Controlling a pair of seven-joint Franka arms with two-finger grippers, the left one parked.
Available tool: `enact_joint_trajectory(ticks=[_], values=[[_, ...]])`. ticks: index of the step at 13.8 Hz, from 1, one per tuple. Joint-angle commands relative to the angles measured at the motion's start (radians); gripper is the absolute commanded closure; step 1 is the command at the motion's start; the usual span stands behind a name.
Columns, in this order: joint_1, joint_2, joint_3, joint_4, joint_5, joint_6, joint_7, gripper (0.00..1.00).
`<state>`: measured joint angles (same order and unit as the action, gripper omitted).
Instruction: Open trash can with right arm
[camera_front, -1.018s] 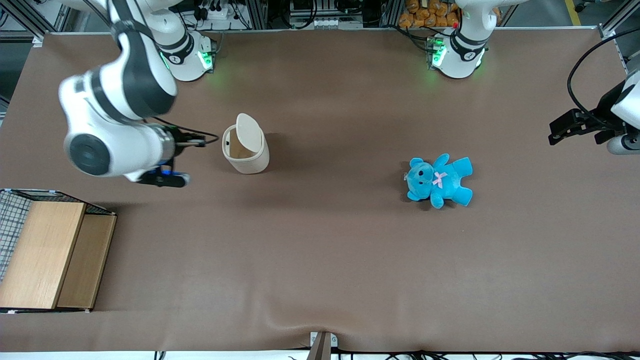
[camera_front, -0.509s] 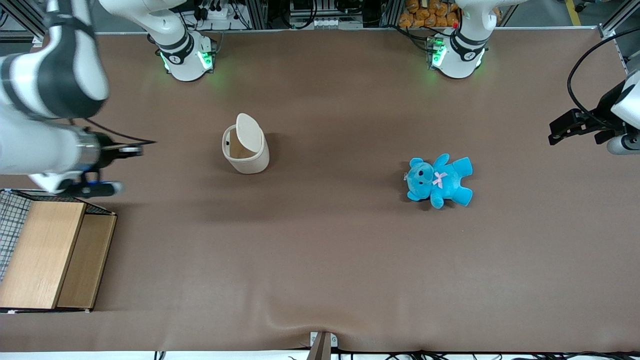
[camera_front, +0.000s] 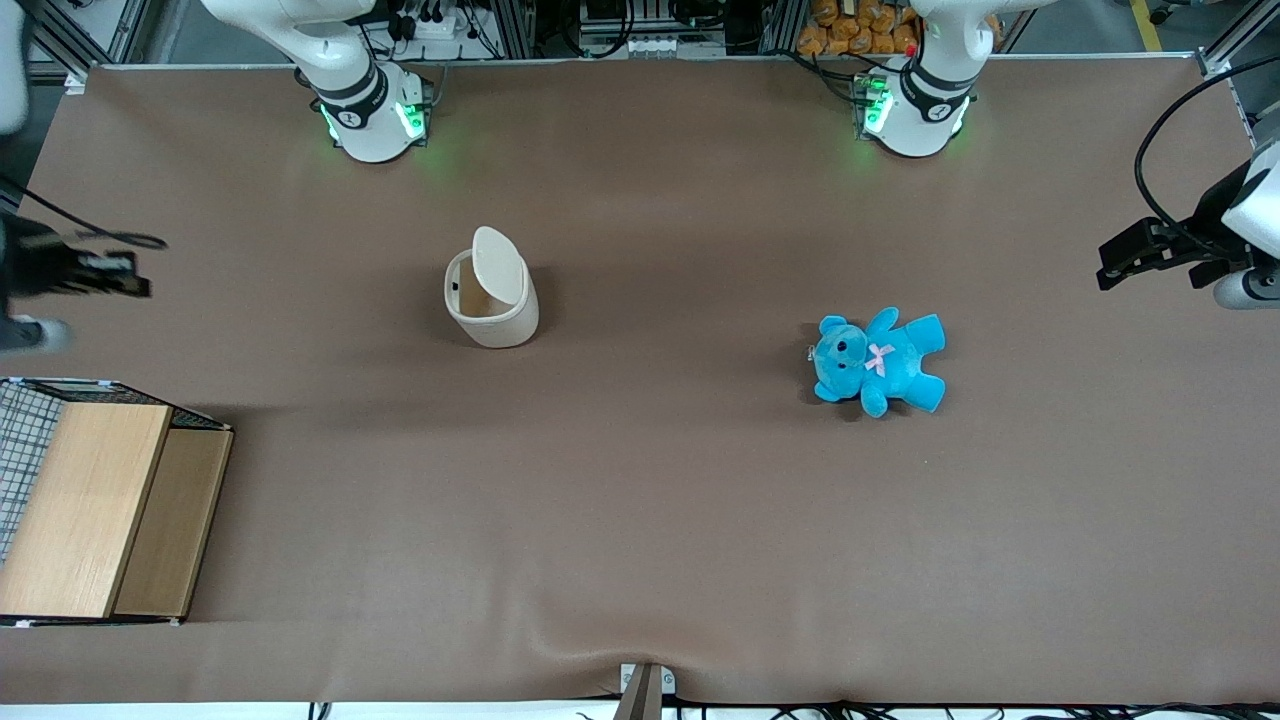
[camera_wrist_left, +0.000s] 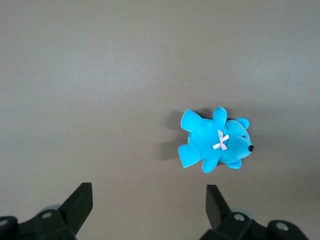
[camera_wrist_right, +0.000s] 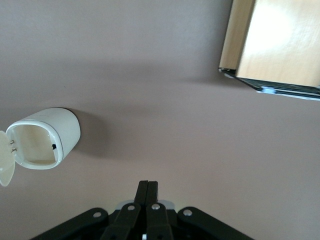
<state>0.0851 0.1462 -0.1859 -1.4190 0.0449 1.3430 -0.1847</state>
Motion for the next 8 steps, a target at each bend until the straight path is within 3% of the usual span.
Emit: enact_joint_trajectory(ticks=[1, 2, 3, 5, 8], values=[[-0.034, -0.108, 0.028, -0.015, -0.025, -0.011, -0.018, 0.95], [-0.036, -0.120, 0.031, -0.015, -0.029, -0.015, -0.013, 0.63], [-0.042, -0.141, 0.034, -0.015, -0.031, -0.008, -0.004, 0.02], [-0.073, -0.158, 0.057, -0.014, -0.028, -0.013, 0.010, 0.00], [-0.111, -0.178, 0.120, -0.008, -0.028, -0.033, 0.158, 0.00]])
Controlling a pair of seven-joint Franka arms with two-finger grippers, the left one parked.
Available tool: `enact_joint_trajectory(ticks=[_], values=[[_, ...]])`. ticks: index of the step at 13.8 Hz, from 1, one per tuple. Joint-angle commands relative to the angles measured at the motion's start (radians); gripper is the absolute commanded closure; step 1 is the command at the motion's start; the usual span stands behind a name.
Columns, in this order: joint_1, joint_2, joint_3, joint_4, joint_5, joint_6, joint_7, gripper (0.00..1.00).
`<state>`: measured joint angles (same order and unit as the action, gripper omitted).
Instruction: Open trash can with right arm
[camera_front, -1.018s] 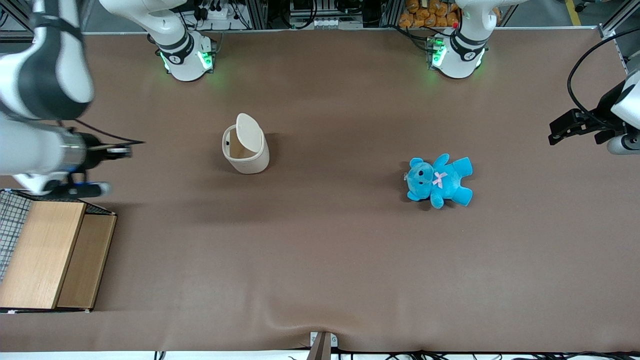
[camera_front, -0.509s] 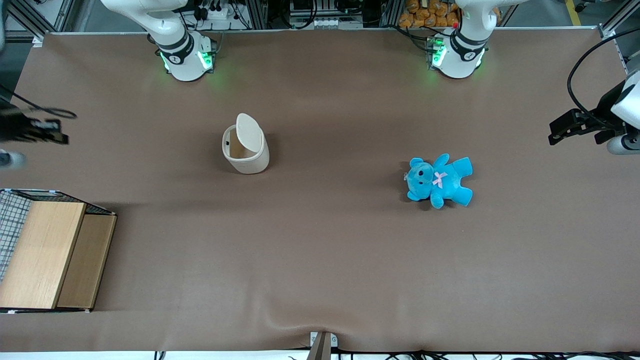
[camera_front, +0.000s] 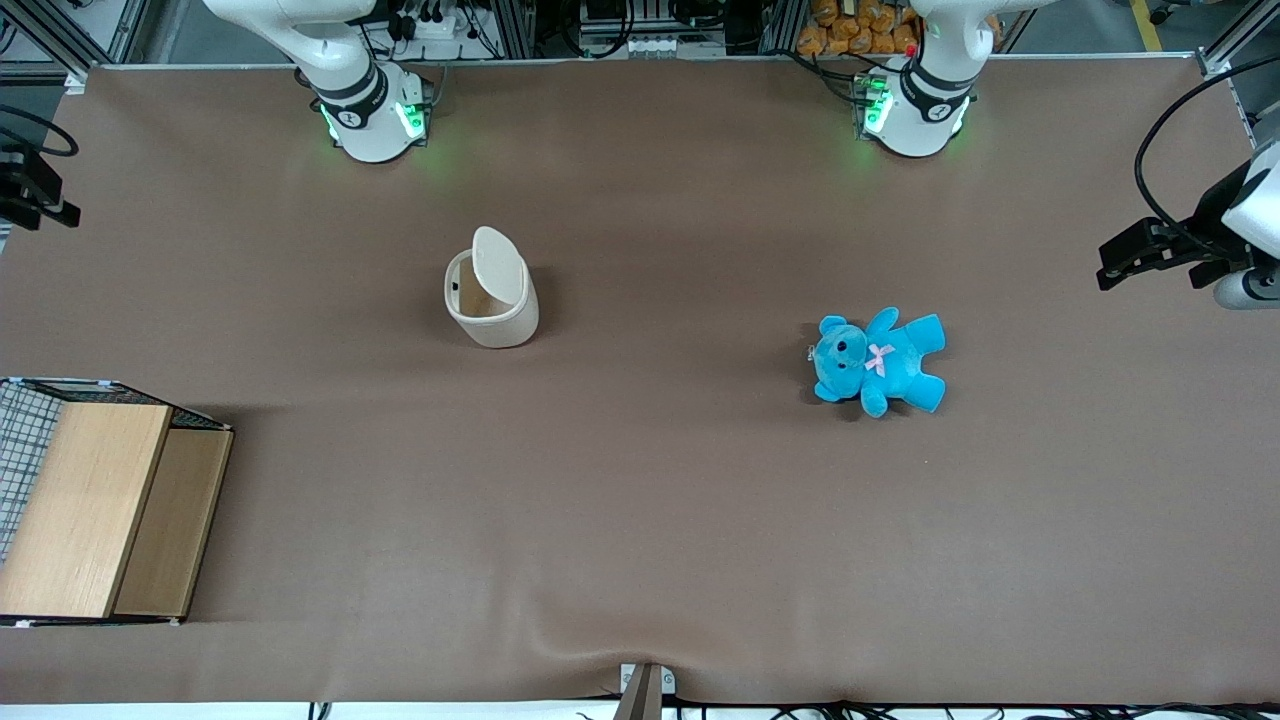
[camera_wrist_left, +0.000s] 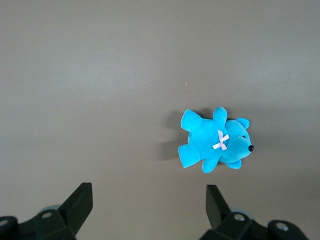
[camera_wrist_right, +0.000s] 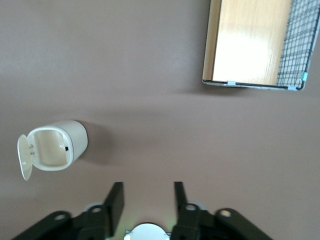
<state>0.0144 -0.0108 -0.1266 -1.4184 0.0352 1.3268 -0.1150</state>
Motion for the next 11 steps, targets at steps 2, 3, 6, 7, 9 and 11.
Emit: enact_joint_trajectory(ticks=[2, 3, 6, 7, 9, 11], values=[[-0.056, -0.015, 0.081, 0.051, -0.012, -0.079, 0.149, 0.00], [-0.056, -0.012, 0.082, 0.065, -0.012, -0.099, 0.164, 0.00], [-0.054, -0.012, 0.082, 0.072, -0.012, -0.121, 0.169, 0.00], [-0.050, -0.011, 0.081, 0.088, -0.014, -0.130, 0.169, 0.00], [-0.050, -0.009, 0.079, 0.119, -0.015, -0.143, 0.169, 0.00], [-0.048, -0.009, 0.081, 0.119, -0.018, -0.146, 0.169, 0.00]])
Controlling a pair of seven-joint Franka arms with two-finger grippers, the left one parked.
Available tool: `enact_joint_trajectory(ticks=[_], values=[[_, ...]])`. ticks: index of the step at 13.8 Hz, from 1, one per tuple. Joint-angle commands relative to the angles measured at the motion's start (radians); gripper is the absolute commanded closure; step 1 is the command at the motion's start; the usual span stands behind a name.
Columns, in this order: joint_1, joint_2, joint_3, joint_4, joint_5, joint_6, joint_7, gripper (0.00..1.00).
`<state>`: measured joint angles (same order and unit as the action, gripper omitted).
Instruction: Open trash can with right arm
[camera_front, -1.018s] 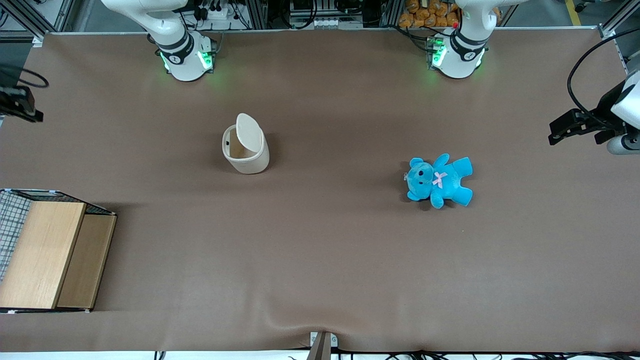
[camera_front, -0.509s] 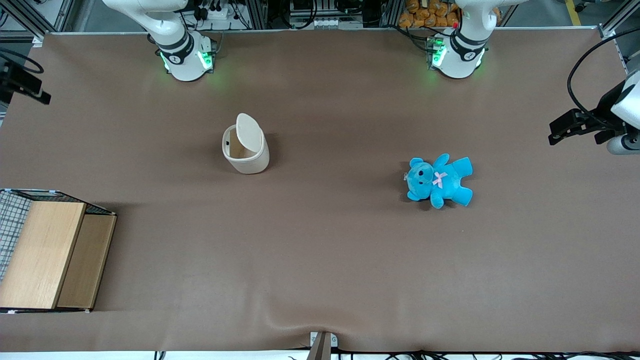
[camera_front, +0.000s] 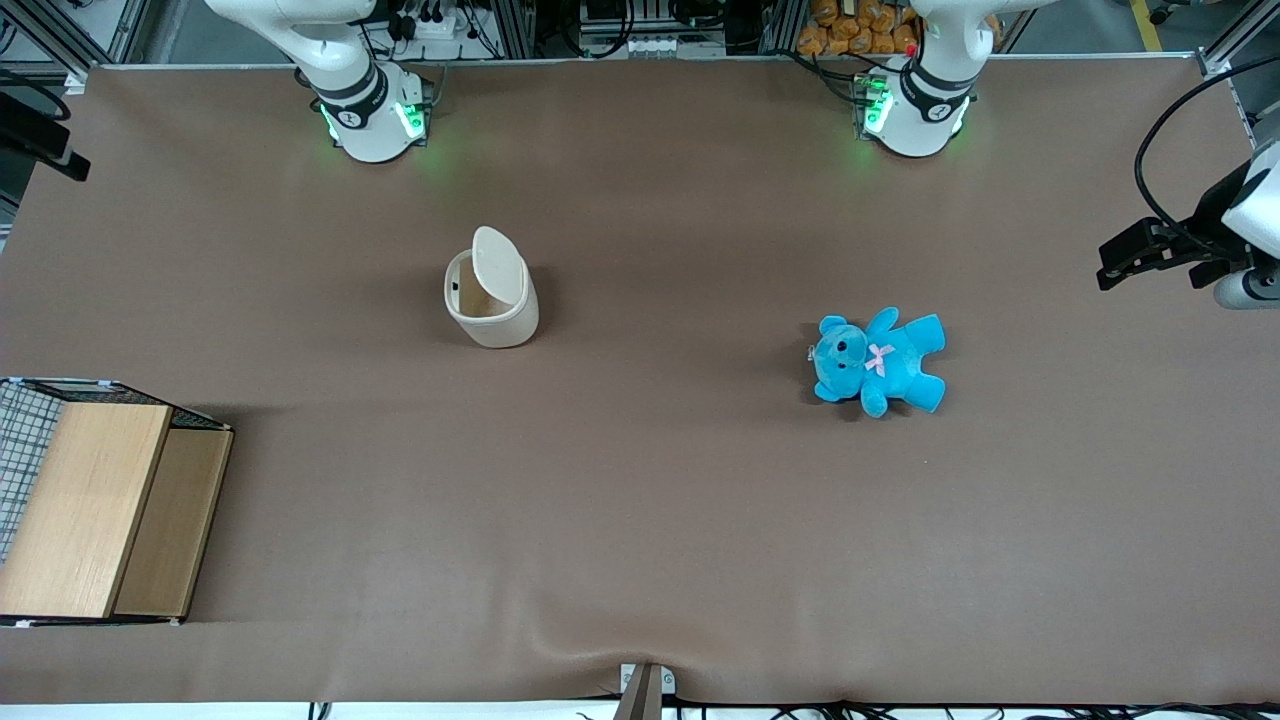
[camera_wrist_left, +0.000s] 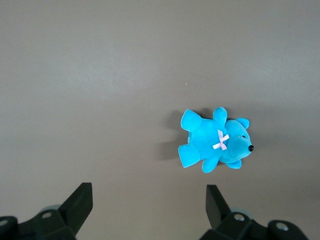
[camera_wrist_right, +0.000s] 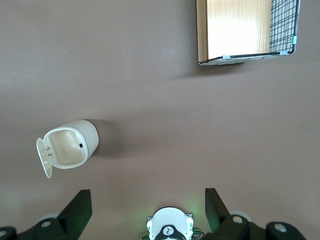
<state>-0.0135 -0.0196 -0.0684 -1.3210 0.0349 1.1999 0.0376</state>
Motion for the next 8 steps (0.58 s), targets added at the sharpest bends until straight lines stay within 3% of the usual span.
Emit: enact_joint_trajectory(ticks=[1, 8], values=[[-0.020, 0.000, 0.022, 0.022, -0.021, -0.019, 0.015, 0.00], [-0.026, -0.003, 0.013, 0.022, -0.023, -0.017, 0.010, 0.00]])
